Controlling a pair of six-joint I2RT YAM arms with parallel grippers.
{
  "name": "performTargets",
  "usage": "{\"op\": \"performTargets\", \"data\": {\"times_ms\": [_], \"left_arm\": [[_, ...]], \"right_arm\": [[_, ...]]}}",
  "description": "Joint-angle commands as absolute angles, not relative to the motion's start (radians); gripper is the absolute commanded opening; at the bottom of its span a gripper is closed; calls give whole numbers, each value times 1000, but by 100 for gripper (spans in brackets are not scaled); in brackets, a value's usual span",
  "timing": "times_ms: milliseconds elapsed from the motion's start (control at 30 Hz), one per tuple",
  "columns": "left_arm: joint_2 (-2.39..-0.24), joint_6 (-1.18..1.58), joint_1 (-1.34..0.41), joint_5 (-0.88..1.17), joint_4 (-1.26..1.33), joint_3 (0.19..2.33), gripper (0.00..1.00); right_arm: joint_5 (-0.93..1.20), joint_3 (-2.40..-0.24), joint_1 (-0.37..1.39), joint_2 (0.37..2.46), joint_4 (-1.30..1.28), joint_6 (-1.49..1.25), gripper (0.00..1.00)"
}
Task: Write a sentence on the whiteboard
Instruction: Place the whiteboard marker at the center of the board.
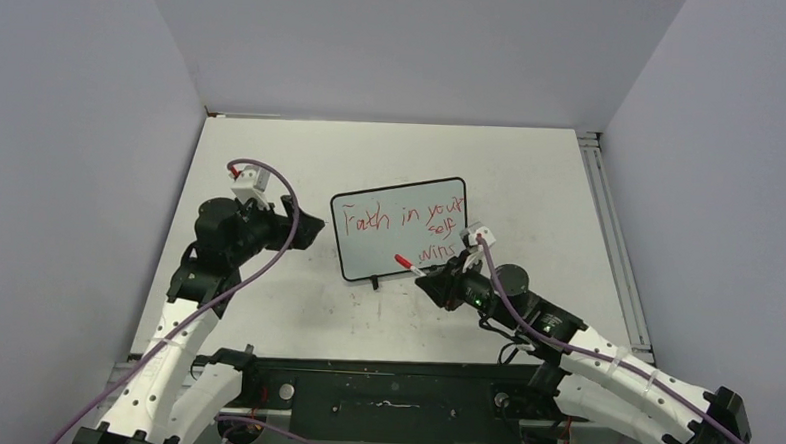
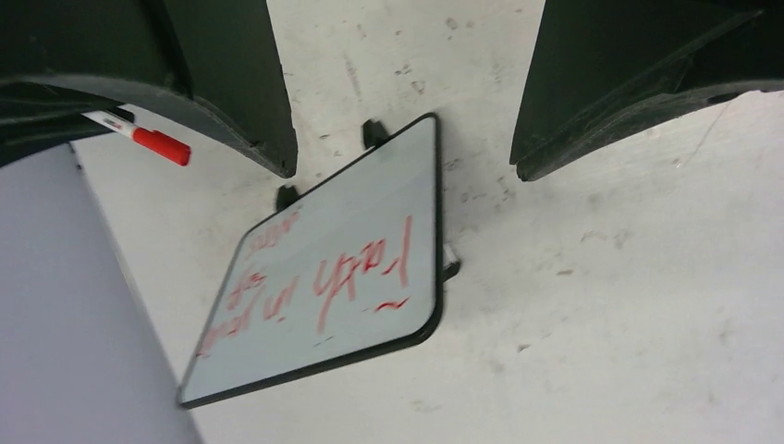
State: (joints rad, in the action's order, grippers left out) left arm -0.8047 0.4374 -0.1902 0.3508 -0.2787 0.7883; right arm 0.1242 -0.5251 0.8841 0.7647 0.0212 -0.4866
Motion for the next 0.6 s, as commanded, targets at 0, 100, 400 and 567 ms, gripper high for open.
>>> {"op": "performTargets", "data": {"times_ms": [0, 100, 400, 567], "left_arm": [[-778, 342, -158, 199, -272, 707, 84], [-774, 306, -147, 184, -294, 708, 85], [-770, 297, -144, 112, -316, 710, 88], [-760, 302, -144, 76, -320, 705, 90]], "right_arm": [[157, -434, 881, 800, 42, -573, 5], [161, -388, 881, 854, 63, -609, 6], [87, -300, 880, 943, 53, -650, 9], [-11, -280, 877, 939, 30, -682, 21]]}}
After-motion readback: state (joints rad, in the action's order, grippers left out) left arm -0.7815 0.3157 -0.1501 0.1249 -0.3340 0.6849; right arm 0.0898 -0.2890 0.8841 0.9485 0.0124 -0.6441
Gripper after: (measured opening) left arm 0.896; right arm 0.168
